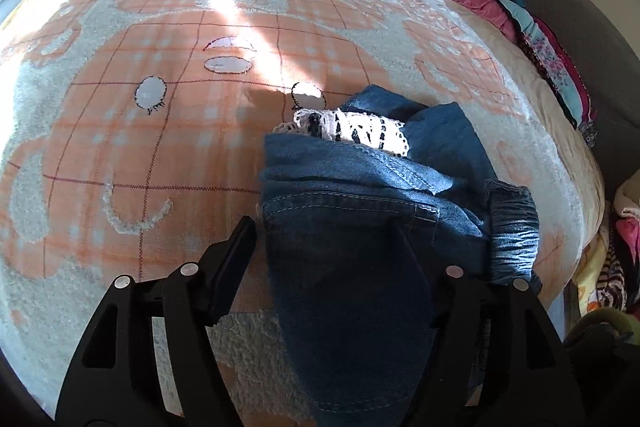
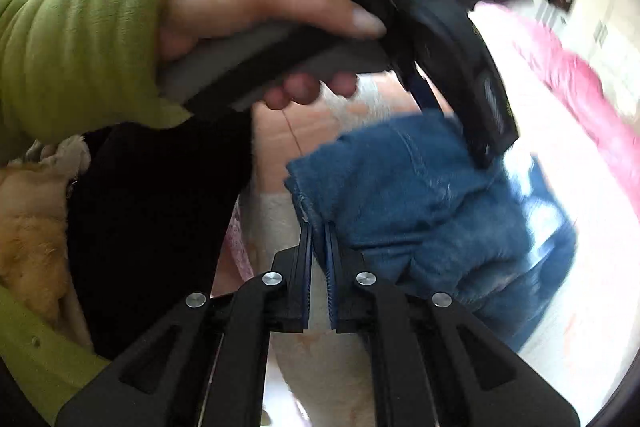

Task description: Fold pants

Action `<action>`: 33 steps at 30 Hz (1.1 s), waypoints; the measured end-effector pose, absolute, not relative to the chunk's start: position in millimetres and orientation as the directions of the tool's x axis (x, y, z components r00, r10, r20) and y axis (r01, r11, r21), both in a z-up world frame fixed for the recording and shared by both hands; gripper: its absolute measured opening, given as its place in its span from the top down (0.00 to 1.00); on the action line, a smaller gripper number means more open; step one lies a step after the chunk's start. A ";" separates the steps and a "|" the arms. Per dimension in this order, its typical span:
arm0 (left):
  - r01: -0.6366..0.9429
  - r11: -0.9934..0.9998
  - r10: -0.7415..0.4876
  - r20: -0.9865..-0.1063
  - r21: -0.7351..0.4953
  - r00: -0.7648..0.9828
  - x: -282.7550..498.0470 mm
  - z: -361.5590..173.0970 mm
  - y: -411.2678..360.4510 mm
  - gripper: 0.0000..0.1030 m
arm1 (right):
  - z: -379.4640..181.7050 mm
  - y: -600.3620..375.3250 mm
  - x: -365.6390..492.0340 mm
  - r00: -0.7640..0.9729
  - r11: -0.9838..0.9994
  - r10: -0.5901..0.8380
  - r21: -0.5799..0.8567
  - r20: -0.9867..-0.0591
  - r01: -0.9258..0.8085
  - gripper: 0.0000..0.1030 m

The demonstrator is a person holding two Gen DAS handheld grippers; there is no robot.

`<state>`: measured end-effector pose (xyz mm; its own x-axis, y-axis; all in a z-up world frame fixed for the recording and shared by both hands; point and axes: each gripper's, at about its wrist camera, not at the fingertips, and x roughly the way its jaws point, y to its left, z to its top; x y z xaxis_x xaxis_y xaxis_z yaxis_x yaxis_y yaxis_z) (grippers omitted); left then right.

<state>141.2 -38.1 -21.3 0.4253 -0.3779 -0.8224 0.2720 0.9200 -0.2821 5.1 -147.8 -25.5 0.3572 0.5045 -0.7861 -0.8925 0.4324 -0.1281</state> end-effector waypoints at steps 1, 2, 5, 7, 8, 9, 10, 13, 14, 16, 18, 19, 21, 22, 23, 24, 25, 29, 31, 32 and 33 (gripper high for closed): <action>0.271 0.920 -0.380 -0.817 -0.283 0.434 139.5 -20.4 -37.8 0.40 | -26.4 -148.8 7.4 0.349 0.447 0.518 -0.101 -0.781 -0.889 0.94; 0.271 0.921 -0.378 -0.815 -0.281 0.440 138.5 -19.0 -37.3 0.40 | -25.6 -150.0 8.8 0.344 0.459 0.530 -0.078 -0.775 -0.885 0.94; 0.275 0.925 -0.365 -0.809 -0.260 0.460 132.9 -13.8 -38.2 0.40 | -23.7 -151.9 7.2 0.351 0.479 0.542 -0.062 -0.764 -0.875 0.92; 0.279 0.930 -0.352 -0.805 -0.241 0.477 128.9 -9.8 -40.0 0.39 | -21.5 -153.5 4.3 0.356 0.495 0.547 -0.050 -0.758 -0.868 0.88; 0.280 0.931 -0.347 -0.804 -0.233 0.484 126.9 -7.9 -41.0 0.37 | -19.1 -156.9 3.1 0.358 0.505 0.553 -0.040 -0.752 -0.862 0.88; 0.282 0.932 -0.344 -0.803 -0.228 0.487 125.2 -7.0 -42.0 0.33 | -17.2 -157.9 2.0 0.362 0.513 0.557 -0.033 -0.748 -0.858 0.85; 0.285 0.932 -0.344 -0.800 -0.226 0.492 123.4 -5.7 -42.8 0.32 | -15.0 -158.5 1.2 0.368 0.522 0.558 -0.030 -0.744 -0.852 0.83; 0.288 0.932 -0.341 -0.797 -0.219 0.498 120.3 -3.6 -45.1 0.30 | -8.8 -160.8 -1.9 0.381 0.541 0.562 -0.022 -0.734 -0.841 0.77; 0.288 0.932 -0.342 -0.796 -0.219 0.500 119.5 -2.7 -45.5 0.29 | -12.0 -171.6 -5.1 0.385 0.546 0.559 -0.024 -0.734 -0.838 0.76; 0.290 0.932 -0.341 -0.794 -0.217 0.503 118.6 -1.2 -47.1 0.26 | -10.7 -174.4 -5.5 0.388 0.554 0.556 -0.020 -0.735 -0.832 0.72; 0.292 0.932 -0.343 -0.790 -0.216 0.508 117.1 1.5 -47.8 0.23 | -10.7 -175.4 -5.9 0.390 0.560 0.558 -0.015 -0.733 -0.829 0.71; 0.293 0.931 -0.344 -0.787 -0.217 0.512 115.7 3.4 -48.2 0.22 | -9.9 -176.1 -8.0 0.392 0.561 0.555 -0.017 -0.734 -0.827 0.68; 0.294 0.931 -0.346 -0.782 -0.217 0.518 114.3 6.4 -48.8 0.20 | -10.0 -178.2 -9.7 0.397 0.565 0.551 -0.022 -0.734 -0.825 0.67; 0.291 0.932 -0.344 -0.781 -0.216 0.522 113.7 7.6 -48.6 0.20 | -9.7 -178.3 -9.7 0.398 0.567 0.550 -0.022 -0.734 -0.824 0.67; 0.290 0.932 -0.344 -0.779 -0.217 0.524 112.4 8.7 -48.7 0.20 | -8.8 -178.8 -10.2 0.398 0.567 0.552 -0.020 -0.733 -0.823 0.67; 0.290 0.932 -0.346 -0.777 -0.219 0.526 111.6 9.7 -48.2 0.19 | -7.6 -179.3 -10.6 0.400 0.569 0.554 -0.020 -0.730 -0.822 0.67; 0.289 0.932 -0.345 -0.776 -0.218 0.529 110.7 10.7 -47.6 0.19 | -7.1 -179.6 -10.8 0.403 0.570 0.556 -0.019 -0.727 -0.822 0.67; 0.283 0.934 -0.342 -0.767 -0.216 0.542 106.6 16.2 -45.3 0.17 | 0.2 -183.9 -12.8 0.416 0.578 0.565 -0.018 -0.713 -0.816 0.64; 0.280 0.936 -0.338 -0.764 -0.213 0.549 104.0 18.9 -44.1 0.16 | 5.0 -190.0 -14.0 0.427 0.586 0.566 -0.019 -0.705 -0.810 0.59; 0.278 0.937 -0.335 -0.763 -0.210 0.552 102.4 20.4 -43.4 0.16 | 6.9 -193.1 -14.0 0.436 0.595 0.566 -0.020 -0.700 -0.804 0.59; 0.277 0.938 -0.332 -0.762 -0.207 0.556 101.0 21.8 -42.7 0.16 | 8.7 -195.7 -13.6 0.442 0.602 0.566 -0.017 -0.696 -0.798 0.59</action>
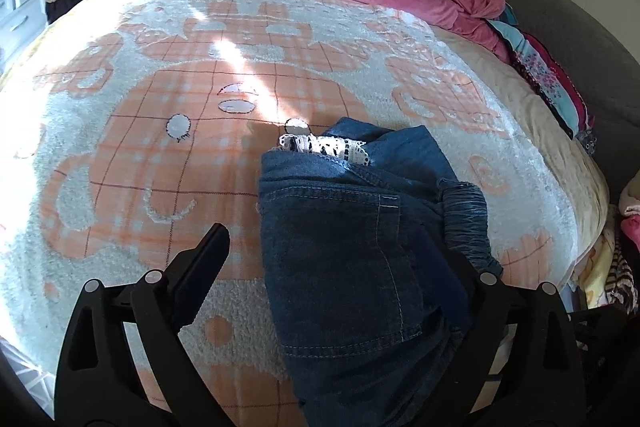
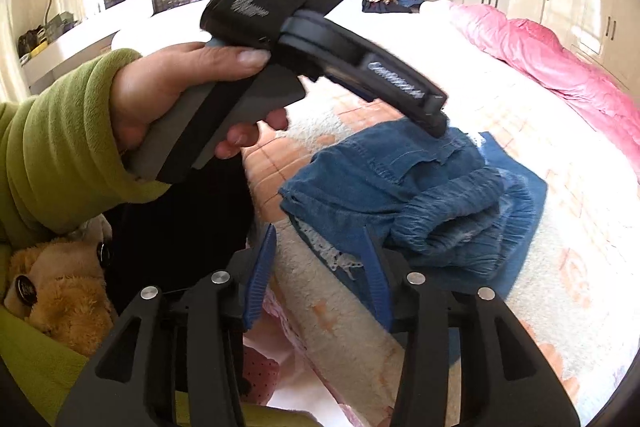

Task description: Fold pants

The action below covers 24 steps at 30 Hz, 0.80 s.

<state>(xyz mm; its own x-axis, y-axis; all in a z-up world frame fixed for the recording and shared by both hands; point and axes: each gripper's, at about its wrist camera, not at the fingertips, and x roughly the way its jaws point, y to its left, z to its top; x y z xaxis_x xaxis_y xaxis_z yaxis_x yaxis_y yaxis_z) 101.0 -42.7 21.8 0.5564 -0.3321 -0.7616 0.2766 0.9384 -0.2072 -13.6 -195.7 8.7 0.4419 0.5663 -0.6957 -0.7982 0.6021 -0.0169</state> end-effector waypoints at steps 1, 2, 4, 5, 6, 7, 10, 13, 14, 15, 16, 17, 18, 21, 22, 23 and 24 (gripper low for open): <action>0.275 0.939 -0.330 -0.758 -0.204 0.563 98.9 24.3 -41.7 0.15 | 10.8 -198.6 -13.0 0.447 0.609 0.569 -0.012 -0.691 -0.793 0.59; 0.274 0.940 -0.327 -0.755 -0.202 0.568 97.1 26.7 -40.9 0.14 | 12.6 -201.1 -12.1 0.453 0.615 0.570 -0.009 -0.686 -0.788 0.59; 0.267 0.943 -0.321 -0.746 -0.196 0.583 91.6 32.5 -37.5 0.11 | 17.9 -207.7 -10.6 0.472 0.633 0.567 -0.008 -0.675 -0.774 0.58; 0.260 0.946 -0.313 -0.743 -0.191 0.592 89.4 34.7 -36.3 0.09 | 20.9 -211.5 -9.5 0.481 0.642 0.568 -0.007 -0.668 -0.767 0.55; 0.251 0.950 -0.304 -0.737 -0.186 0.603 86.0 38.3 -33.4 0.09 | 24.4 -215.6 -9.1 0.494 0.651 0.569 -0.006 -0.658 -0.759 0.51; 0.245 0.951 -0.300 -0.734 -0.186 0.609 83.7 40.9 -30.9 0.09 | 26.0 -218.9 -9.8 0.502 0.658 0.569 -0.004 -0.652 -0.753 0.50; 0.236 0.955 -0.290 -0.730 -0.180 0.619 76.5 47.5 -25.3 0.09 | 32.8 -229.9 -6.4 0.534 0.691 0.559 0.002 -0.634 -0.723 0.48; 0.226 0.960 -0.275 -0.723 -0.166 0.634 68.5 51.4 -21.1 0.09 | 39.5 -241.4 -1.0 0.580 0.746 0.538 0.024 -0.611 -0.666 0.37; 0.222 0.961 -0.270 -0.722 -0.163 0.637 66.3 51.0 -20.2 0.09 | 41.2 -246.0 3.1 0.589 0.762 0.530 0.038 -0.610 -0.646 0.36; 0.219 0.963 -0.265 -0.723 -0.159 0.638 64.2 49.5 -19.8 0.09 | 42.8 -252.1 6.6 0.601 0.784 0.515 0.052 -0.611 -0.618 0.35; 0.217 0.963 -0.262 -0.726 -0.157 0.636 62.8 47.4 -19.6 0.09 | 42.2 -257.5 11.7 0.616 0.808 0.494 0.063 -0.614 -0.585 0.35; 0.216 0.963 -0.262 -0.728 -0.158 0.634 62.3 44.4 -19.1 0.09 | 40.1 -264.0 18.2 0.625 0.832 0.474 0.082 -0.620 -0.549 0.35; 0.215 0.963 -0.263 -0.732 -0.162 0.629 62.1 40.8 -19.0 0.09 | 36.7 -271.2 25.3 0.629 0.852 0.459 0.111 -0.627 -0.511 0.35; 0.213 0.960 -0.277 -0.750 -0.183 0.601 64.9 27.0 -20.8 0.09 | 21.6 -287.0 45.4 0.605 0.886 0.435 0.196 -0.667 -0.421 0.35; 0.213 0.957 -0.285 -0.756 -0.195 0.589 66.7 21.5 -22.4 0.09 | 17.1 -292.6 52.4 0.597 0.893 0.429 0.221 -0.678 -0.391 0.35; 0.214 0.955 -0.294 -0.757 -0.206 0.584 67.0 18.2 -23.9 0.09 | 10.9 -297.2 58.7 0.580 0.895 0.434 0.257 -0.689 -0.364 0.35; 0.215 0.950 -0.312 -0.757 -0.228 0.574 68.8 13.4 -24.8 0.09 | 6.5 -301.6 64.0 0.565 0.890 0.451 0.294 -0.691 -0.350 0.35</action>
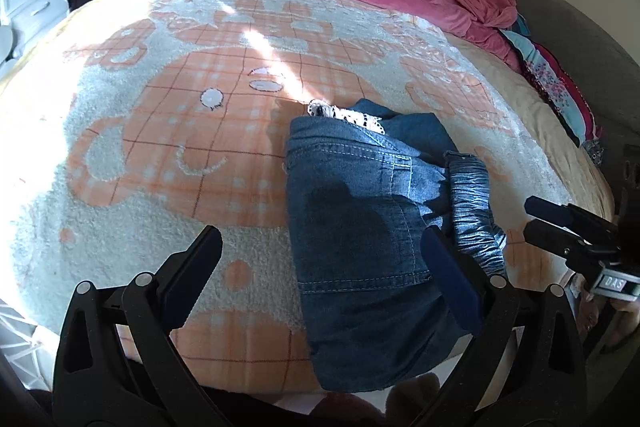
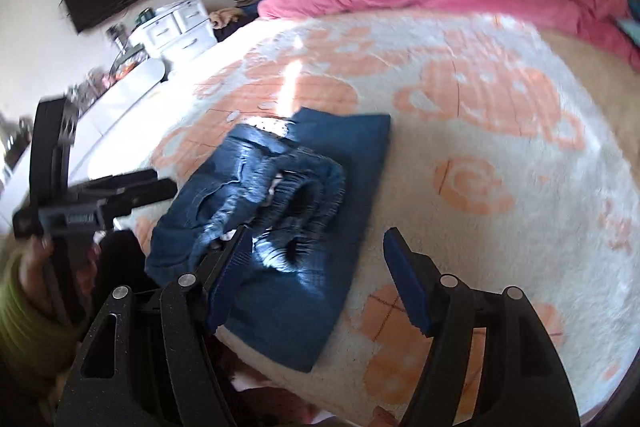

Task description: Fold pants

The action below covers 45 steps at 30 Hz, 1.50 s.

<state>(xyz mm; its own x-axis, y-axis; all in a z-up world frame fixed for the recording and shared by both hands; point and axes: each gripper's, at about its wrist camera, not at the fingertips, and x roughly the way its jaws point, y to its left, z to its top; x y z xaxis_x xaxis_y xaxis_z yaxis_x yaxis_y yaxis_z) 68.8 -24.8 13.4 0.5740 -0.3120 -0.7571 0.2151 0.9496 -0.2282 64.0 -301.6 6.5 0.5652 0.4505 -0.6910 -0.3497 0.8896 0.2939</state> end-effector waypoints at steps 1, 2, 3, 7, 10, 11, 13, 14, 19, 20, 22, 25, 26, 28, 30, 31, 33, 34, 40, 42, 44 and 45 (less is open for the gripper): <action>0.217 0.945 -0.326 -0.758 -0.245 0.565 69.8 10.3 -26.2 0.09 | 2.5 -303.1 71.5 0.552 0.886 0.462 0.325 -0.695 -0.332 0.35; 0.220 0.941 -0.338 -0.759 -0.258 0.556 71.2 6.6 -27.6 0.09 | -0.7 -304.3 76.2 0.543 0.884 0.466 0.339 -0.698 -0.322 0.35; 0.220 0.939 -0.344 -0.762 -0.266 0.549 73.4 2.2 -28.2 0.09 | -4.1 -303.8 81.0 0.530 0.880 0.474 0.352 -0.703 -0.321 0.35; 0.212 0.931 -0.364 -0.780 -0.296 0.510 82.6 -15.8 -31.3 0.09 | -17.7 -300.2 99.8 0.477 0.874 0.484 0.376 -0.734 -0.308 0.37; 0.216 0.929 -0.371 -0.786 -0.302 0.496 88.8 -23.1 -35.6 0.09 | -22.8 -295.5 109.4 0.462 0.865 0.498 0.387 -0.734 -0.318 0.39; 0.221 0.930 -0.367 -0.788 -0.294 0.495 90.5 -23.6 -37.2 0.10 | -22.4 -294.3 112.5 0.460 0.864 0.501 0.388 -0.733 -0.322 0.39; 0.234 0.928 -0.369 -0.787 -0.288 0.494 93.6 -22.9 -41.4 0.14 | -25.0 -289.7 118.5 0.452 0.859 0.507 0.385 -0.734 -0.338 0.41; 0.239 0.927 -0.372 -0.789 -0.289 0.490 96.2 -23.3 -43.5 0.20 | -27.2 -287.9 121.8 0.450 0.856 0.511 0.386 -0.732 -0.343 0.41; 0.247 0.918 -0.393 -0.777 -0.309 0.491 106.6 -25.8 -49.0 0.36 | -35.2 -285.2 136.4 0.444 0.840 0.538 0.413 -0.716 -0.352 0.61; 0.252 0.919 -0.392 -0.775 -0.304 0.495 106.3 -25.1 -50.8 0.39 | -34.8 -284.7 135.6 0.447 0.833 0.549 0.422 -0.706 -0.357 0.67; 0.267 0.918 -0.393 -0.768 -0.293 0.506 103.2 -21.3 -54.0 0.45 | -31.7 -282.9 132.5 0.464 0.832 0.552 0.425 -0.693 -0.356 0.76; 0.279 0.913 -0.404 -0.755 -0.298 0.517 101.3 -12.3 -55.0 0.54 | -21.5 -276.3 126.1 0.507 0.848 0.527 0.376 -0.683 -0.375 0.79; 0.279 0.911 -0.409 -0.751 -0.303 0.519 101.3 -9.8 -54.6 0.56 | -16.1 -273.8 123.8 0.519 0.848 0.526 0.365 -0.674 -0.385 0.80; 0.276 0.910 -0.413 -0.739 -0.309 0.532 102.7 -4.2 -54.1 0.56 | -6.3 -269.0 122.7 0.536 0.847 0.524 0.344 -0.662 -0.404 0.80; 0.282 0.912 -0.409 -0.727 -0.299 0.552 106.4 3.2 -55.6 0.56 | 2.6 -265.4 126.3 0.547 0.845 0.527 0.332 -0.651 -0.418 0.80; 0.283 0.914 -0.403 -0.724 -0.290 0.560 108.5 6.4 -56.9 0.56 | 7.2 -263.4 130.4 0.553 0.845 0.527 0.326 -0.645 -0.424 0.80; 0.283 0.917 -0.396 -0.718 -0.279 0.572 117.1 14.0 -56.8 0.56 | 15.4 -259.8 140.8 0.569 0.848 0.521 0.312 -0.636 -0.428 0.80; 0.283 0.917 -0.396 -0.716 -0.280 0.575 123.8 17.9 -55.4 0.57 | 18.6 -258.5 146.5 0.574 0.847 0.523 0.311 -0.630 -0.430 0.80; 0.262 0.931 -0.363 -0.700 -0.252 0.615 160.8 34.1 -45.3 0.57 | 34.5 -245.3 191.4 0.608 0.853 0.514 0.287 -0.605 -0.436 0.80; 0.252 0.935 -0.353 -0.702 -0.248 0.618 171.0 34.8 -44.1 0.57 | 34.3 -241.7 204.1 0.612 0.858 0.507 0.282 -0.607 -0.430 0.80; 0.248 0.939 -0.342 -0.704 -0.237 0.622 180.3 34.3 -43.2 0.57 | 32.4 -237.3 215.1 0.615 0.864 0.496 0.276 -0.613 -0.422 0.80; 0.249 0.940 -0.339 -0.705 -0.232 0.623 184.5 34.1 -42.7 0.57 | 31.4 -236.0 220.1 0.616 0.866 0.491 0.273 -0.615 -0.418 0.80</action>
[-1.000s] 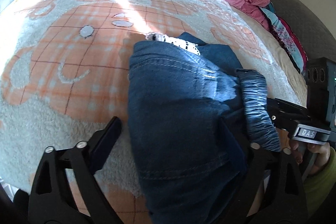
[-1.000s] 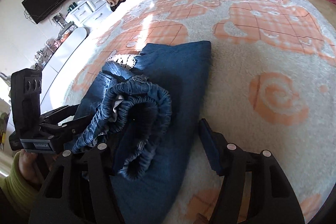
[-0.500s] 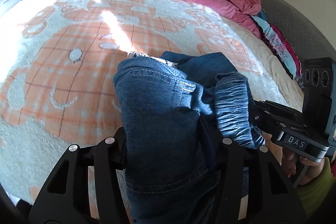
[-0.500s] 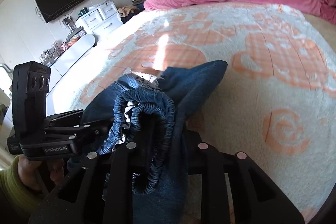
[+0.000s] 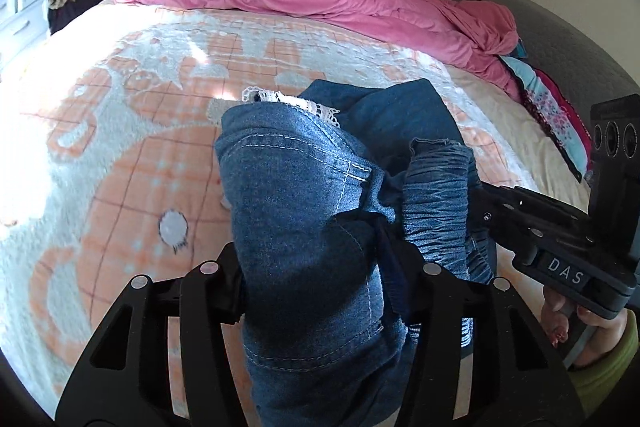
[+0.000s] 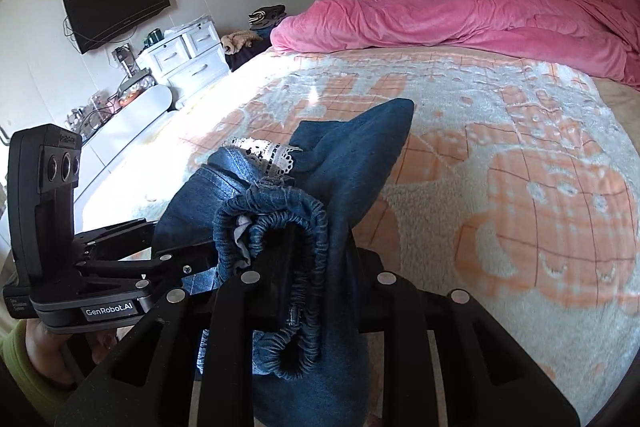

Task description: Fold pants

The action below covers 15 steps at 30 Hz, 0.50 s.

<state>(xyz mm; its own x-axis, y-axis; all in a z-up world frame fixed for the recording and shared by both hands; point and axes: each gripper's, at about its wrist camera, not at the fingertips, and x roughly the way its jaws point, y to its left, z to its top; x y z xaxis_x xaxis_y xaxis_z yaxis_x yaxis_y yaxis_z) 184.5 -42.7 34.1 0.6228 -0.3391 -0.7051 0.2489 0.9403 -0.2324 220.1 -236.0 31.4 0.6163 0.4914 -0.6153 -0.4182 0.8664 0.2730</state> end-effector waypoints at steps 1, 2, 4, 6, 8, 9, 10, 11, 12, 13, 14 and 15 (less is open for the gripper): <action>0.247 0.940 -0.339 -0.705 -0.234 0.623 189.0 33.0 -41.5 0.57 | 30.5 -234.8 224.7 0.617 0.868 0.488 0.272 -0.617 -0.415 0.80; 0.245 0.940 -0.339 -0.705 -0.236 0.623 192.1 31.8 -40.5 0.57 | 29.4 -234.1 227.5 0.618 0.870 0.486 0.270 -0.618 -0.413 0.80; 0.242 0.943 -0.333 -0.710 -0.230 0.621 198.7 27.5 -39.4 0.57 | 26.4 -234.5 235.1 0.618 0.873 0.481 0.271 -0.622 -0.406 0.80; 0.240 0.946 -0.322 -0.718 -0.218 0.617 202.4 21.5 -39.9 0.57 | 21.3 -234.2 242.6 0.614 0.876 0.475 0.274 -0.630 -0.397 0.80; 0.234 0.947 -0.320 -0.726 -0.222 0.608 207.1 14.9 -39.6 0.57 | 14.5 -232.5 247.9 0.612 0.886 0.454 0.260 -0.647 -0.383 0.80; 0.229 0.947 -0.321 -0.730 -0.227 0.604 209.4 11.3 -38.0 0.57 | 9.9 -232.7 250.6 0.606 0.889 0.450 0.261 -0.656 -0.377 0.80; 0.223 0.947 -0.322 -0.735 -0.233 0.597 210.7 6.8 -36.8 0.57 | 5.1 -232.7 253.2 0.600 0.893 0.441 0.259 -0.667 -0.369 0.80; 0.218 0.948 -0.317 -0.737 -0.231 0.597 211.3 3.5 -35.8 0.55 | 0.0 -233.3 255.3 0.595 0.897 0.432 0.257 -0.677 -0.359 0.80; 0.214 0.950 -0.312 -0.741 -0.227 0.595 211.0 0.8 -35.6 0.51 | -4.3 -235.4 257.1 0.589 0.898 0.431 0.265 -0.684 -0.350 0.80; 0.213 0.951 -0.307 -0.746 -0.223 0.591 210.9 -2.2 -35.0 0.49 | -7.6 -237.7 257.5 0.584 0.900 0.430 0.272 -0.689 -0.342 0.79; 0.212 0.952 -0.306 -0.748 -0.223 0.589 210.8 -4.4 -34.5 0.45 | -11.3 -240.3 258.8 0.578 0.904 0.422 0.274 -0.698 -0.329 0.78; 0.210 0.952 -0.305 -0.751 -0.222 0.586 210.5 -7.0 -33.5 0.42 | -14.3 -241.7 258.8 0.574 0.906 0.417 0.273 -0.705 -0.323 0.78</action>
<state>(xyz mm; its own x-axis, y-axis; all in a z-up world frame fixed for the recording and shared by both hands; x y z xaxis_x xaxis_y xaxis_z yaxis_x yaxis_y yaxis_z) 210.5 -33.5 -7.0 0.5862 -0.3046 -0.7508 0.2105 0.9521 -0.2219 258.9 -241.7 -14.3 0.5737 0.4168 -0.7051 -0.3227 0.9063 0.2731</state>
